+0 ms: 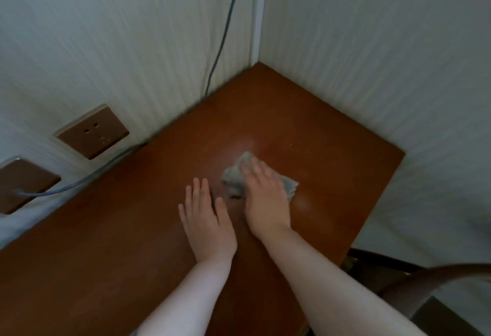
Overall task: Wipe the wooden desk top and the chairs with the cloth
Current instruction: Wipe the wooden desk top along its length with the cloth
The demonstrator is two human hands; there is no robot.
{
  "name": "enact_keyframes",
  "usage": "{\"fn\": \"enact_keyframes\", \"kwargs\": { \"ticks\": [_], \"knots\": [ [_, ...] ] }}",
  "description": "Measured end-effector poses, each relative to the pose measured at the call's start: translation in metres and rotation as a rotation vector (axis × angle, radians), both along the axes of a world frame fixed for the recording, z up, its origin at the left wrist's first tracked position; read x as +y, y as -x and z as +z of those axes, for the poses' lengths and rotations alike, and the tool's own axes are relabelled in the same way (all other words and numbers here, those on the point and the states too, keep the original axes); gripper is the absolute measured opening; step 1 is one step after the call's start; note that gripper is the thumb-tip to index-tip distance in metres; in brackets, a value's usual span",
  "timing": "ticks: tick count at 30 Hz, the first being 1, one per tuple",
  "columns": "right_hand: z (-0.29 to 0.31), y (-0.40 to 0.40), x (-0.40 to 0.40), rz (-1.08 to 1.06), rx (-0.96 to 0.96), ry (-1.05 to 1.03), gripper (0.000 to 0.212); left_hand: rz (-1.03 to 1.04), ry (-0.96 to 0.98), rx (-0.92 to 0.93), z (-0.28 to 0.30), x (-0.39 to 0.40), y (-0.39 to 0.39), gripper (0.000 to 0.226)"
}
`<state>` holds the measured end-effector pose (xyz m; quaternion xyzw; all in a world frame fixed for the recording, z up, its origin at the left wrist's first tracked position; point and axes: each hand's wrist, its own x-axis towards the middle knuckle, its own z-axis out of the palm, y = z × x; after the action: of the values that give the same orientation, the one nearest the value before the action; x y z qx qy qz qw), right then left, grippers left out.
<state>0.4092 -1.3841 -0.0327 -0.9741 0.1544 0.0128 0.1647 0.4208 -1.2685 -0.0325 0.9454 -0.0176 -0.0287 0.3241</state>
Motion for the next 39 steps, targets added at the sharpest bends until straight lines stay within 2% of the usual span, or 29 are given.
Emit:
{"fn": "enact_keyframes", "kwargs": {
  "ticks": [2, 4, 7, 9, 11, 12, 15, 17, 18, 19, 22, 24, 25, 29, 31, 33, 36, 37, 39],
  "knots": [
    [0.0, 0.009, -0.023, -0.208, 0.001, 0.039, 0.061, -0.009, -0.022, 0.006, -0.002, -0.014, -0.003, 0.048],
    [-0.001, 0.026, -0.014, -0.267, -0.022, 0.008, 0.059, -0.008, -0.025, -0.007, -0.004, -0.028, -0.006, 0.049],
    [-0.006, 0.042, 0.006, -0.07, -0.052, -0.026, 0.055, -0.004, -0.081, -0.025, -0.007, -0.043, -0.008, 0.059],
    [-0.004, 0.032, -0.006, 0.172, -0.046, -0.053, 0.055, 0.023, -0.144, -0.013, -0.011, -0.047, -0.01, 0.06],
    [-0.002, 0.01, -0.034, 0.276, -0.052, -0.06, 0.057, 0.026, -0.202, -0.001, -0.013, -0.05, -0.01, 0.059],
    [-0.002, -0.001, -0.049, 0.232, -0.031, -0.055, 0.057, 0.017, -0.234, 0.004, -0.014, -0.05, -0.01, 0.056],
    [-0.009, -0.007, -0.073, -0.126, -0.062, 0.019, 0.058, 0.014, -0.294, 0.001, -0.017, -0.052, -0.009, 0.052],
    [-0.013, 0.005, -0.06, -0.3, -0.11, 0.038, 0.058, 0.021, -0.314, 0.004, -0.017, -0.054, -0.01, 0.054],
    [-0.015, 0.012, -0.048, -0.319, -0.127, 0.032, 0.057, 0.026, -0.316, -0.001, -0.018, -0.055, -0.01, 0.056],
    [-0.016, 0.015, -0.037, -0.276, -0.148, 0.008, 0.056, 0.032, -0.313, -0.008, -0.018, -0.056, -0.01, 0.057],
    [-0.012, -0.003, -0.035, 0.059, -0.122, -0.091, 0.058, 0.02, -0.349, -0.001, -0.018, -0.058, -0.011, 0.062],
    [-0.009, -0.028, -0.058, 0.135, -0.095, -0.043, 0.057, 0.012, -0.371, 0.004, -0.018, -0.058, -0.011, 0.066],
    [-0.011, -0.037, -0.071, 0.071, -0.069, 0.0, 0.057, 0.014, -0.374, 0.002, -0.017, -0.058, -0.011, 0.067],
    [-0.014, -0.022, -0.1, -0.491, -0.075, 0.067, 0.055, 0.004, -0.375, 0.018, -0.014, -0.056, -0.01, 0.057],
    [-0.015, -0.006, -0.082, -0.599, -0.07, 0.093, 0.057, 0.003, -0.368, 0.026, -0.014, -0.056, -0.009, 0.056],
    [-0.009, -0.001, -0.052, -0.466, -0.097, 0.065, 0.06, 0.018, -0.354, 0.024, -0.013, -0.057, -0.009, 0.056],
    [-0.005, -0.017, -0.03, 0.079, -0.059, -0.038, 0.065, 0.022, -0.348, 0.063, -0.013, -0.057, -0.011, 0.051],
    [-0.006, -0.028, -0.04, 0.166, -0.048, -0.037, 0.061, 0.022, -0.347, 0.07, -0.012, -0.057, -0.01, 0.052],
    [-0.008, -0.042, -0.072, 0.109, -0.052, 0.012, 0.056, 0.013, -0.357, 0.074, -0.01, -0.058, -0.01, 0.053]
  ]
}}
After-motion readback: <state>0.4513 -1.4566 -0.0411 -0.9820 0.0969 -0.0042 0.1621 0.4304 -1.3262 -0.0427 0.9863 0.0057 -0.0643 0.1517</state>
